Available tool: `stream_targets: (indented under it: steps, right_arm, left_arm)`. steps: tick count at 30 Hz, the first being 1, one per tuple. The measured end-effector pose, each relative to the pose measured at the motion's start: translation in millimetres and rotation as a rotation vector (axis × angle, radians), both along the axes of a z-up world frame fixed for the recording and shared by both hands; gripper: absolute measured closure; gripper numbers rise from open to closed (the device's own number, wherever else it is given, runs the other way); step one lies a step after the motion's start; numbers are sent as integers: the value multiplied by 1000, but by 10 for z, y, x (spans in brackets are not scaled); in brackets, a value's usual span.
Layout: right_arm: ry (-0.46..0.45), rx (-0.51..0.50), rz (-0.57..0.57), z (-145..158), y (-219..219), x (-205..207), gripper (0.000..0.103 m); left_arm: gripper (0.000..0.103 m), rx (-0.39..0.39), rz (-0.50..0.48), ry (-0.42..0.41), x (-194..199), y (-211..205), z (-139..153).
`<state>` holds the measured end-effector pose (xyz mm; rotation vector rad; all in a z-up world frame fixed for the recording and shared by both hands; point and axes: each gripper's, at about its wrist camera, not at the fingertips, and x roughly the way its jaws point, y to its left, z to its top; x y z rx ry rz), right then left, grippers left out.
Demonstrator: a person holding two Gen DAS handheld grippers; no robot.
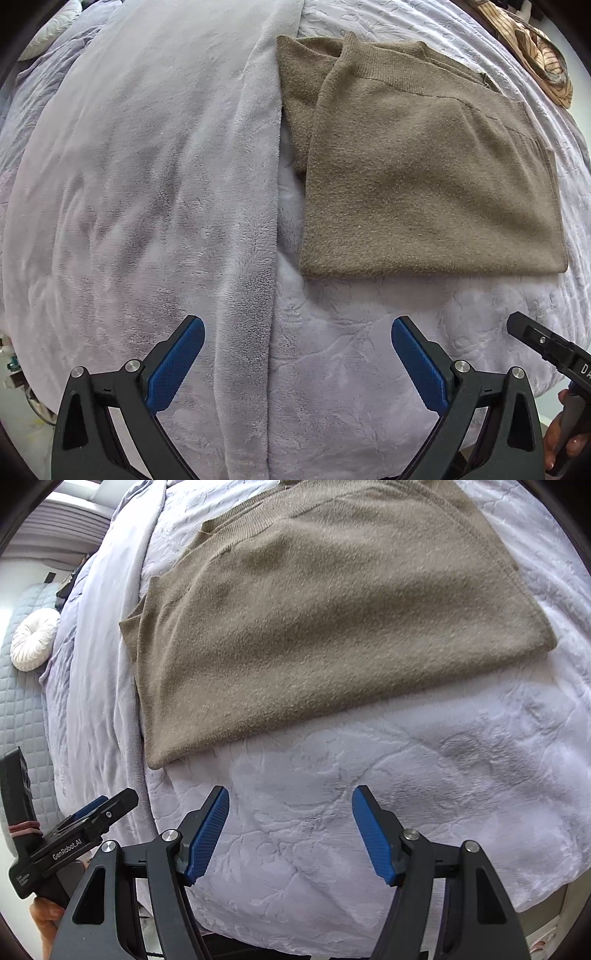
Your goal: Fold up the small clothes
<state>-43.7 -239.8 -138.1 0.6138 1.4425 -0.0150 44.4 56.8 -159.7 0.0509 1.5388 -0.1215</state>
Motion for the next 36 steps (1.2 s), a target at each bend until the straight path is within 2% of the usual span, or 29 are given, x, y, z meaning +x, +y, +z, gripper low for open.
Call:
stream_targets:
  steps: [4,7,12,16,22,23,24,25,26,27,29,32,36]
  right_arm:
    - [4,37,-10,-77,86,33,30]
    - [-7,93,-31,-144,163,76,30]
    - [-51,278,-108,-347,349,220,30]
    - [-92,424,-192,-567,518,362,30]
    - [-120,591,-362,-885,652,489,30]
    - [-125,626,-403,-924,655,499,34]
    - [-124,653,-431,-948,648,508,44]
    - [-119,685,-459,-975,641,515,80]
    - [-100,712,-477,-1007,633,524,95]
    - [-89,737,-487,-1023,625,532,95]
    - [-134,813,-486,-959,588,543,95]
    - [-209,845,-430,-703,526,594,95]
    - [-263,853,-378,-436,439,674,95]
  left_arm:
    - [2,-11,18,-4,21,120,-14]
    - [2,-51,73,-11,65,305,-29]
    - [2,-116,158,-32,162,601,-53]
    - [2,-202,192,-37,250,791,-92]
    - [2,-371,224,-23,307,884,-125]
    - [2,-402,224,-18,325,859,-120]
    - [2,-434,223,-13,345,867,-130]
    - [2,-469,222,-6,356,873,-134]
    - [2,-499,221,2,405,823,-139]
    - [2,-544,222,14,458,815,-159]
    - [2,-610,229,35,562,747,-198]
    - [2,-715,232,77,786,630,-308]
    - [2,-775,233,114,1101,447,-420]
